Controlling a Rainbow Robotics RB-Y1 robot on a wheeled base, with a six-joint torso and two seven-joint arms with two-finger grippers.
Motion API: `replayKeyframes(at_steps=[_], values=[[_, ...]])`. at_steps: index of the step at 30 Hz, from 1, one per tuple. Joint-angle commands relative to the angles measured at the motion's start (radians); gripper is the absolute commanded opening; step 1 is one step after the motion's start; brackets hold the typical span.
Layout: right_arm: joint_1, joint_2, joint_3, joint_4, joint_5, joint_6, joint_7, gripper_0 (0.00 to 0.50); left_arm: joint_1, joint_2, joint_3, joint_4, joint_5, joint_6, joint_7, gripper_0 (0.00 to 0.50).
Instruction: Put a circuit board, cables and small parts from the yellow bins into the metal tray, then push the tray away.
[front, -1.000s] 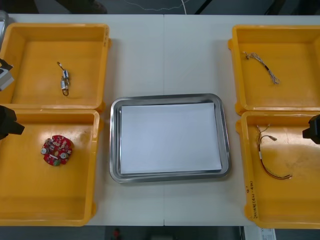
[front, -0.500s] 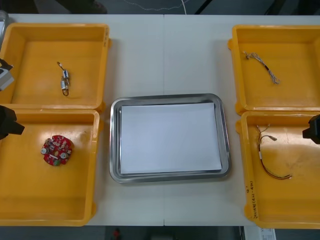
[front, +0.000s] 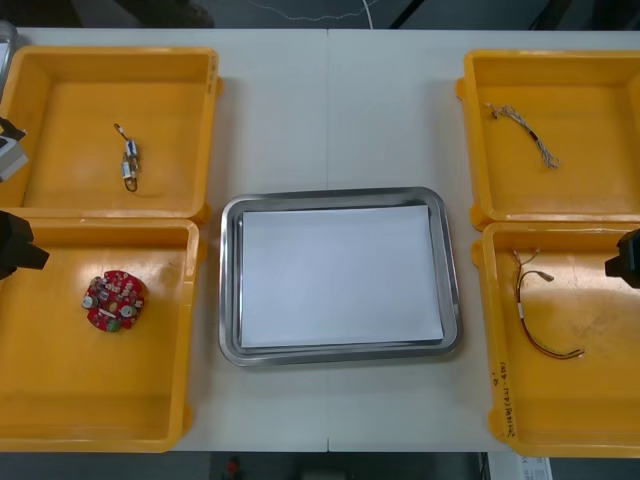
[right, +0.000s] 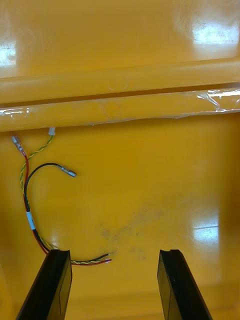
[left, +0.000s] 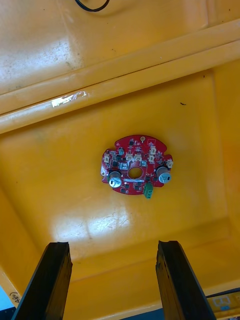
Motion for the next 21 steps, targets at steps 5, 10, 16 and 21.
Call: replayKeyframes(at_steps=[5,10,16,21], values=[[0.003,-0.004,0.009,-0.010,0.002,0.003,-0.012,0.500,0.011,-0.008,-0.002,-0.023,-0.011,-0.004,-0.063,0.500],[0.003,-0.004,0.009,-0.010,0.002,0.003,-0.012,0.500,0.011,-0.021,-0.002,-0.023,-0.005,-0.004,-0.063,0.500],[0.003,-0.004,0.009,-0.010,0.002,0.003,-0.012,0.500,0.011,-0.033,-0.008,-0.023,-0.005,-0.013,-0.063,0.500],[0.003,-0.004,0.009,-0.010,0.002,0.003,-0.012,0.500,0.013,-0.033,-0.043,-0.023,-0.020,-0.043,-0.063,0.500]])
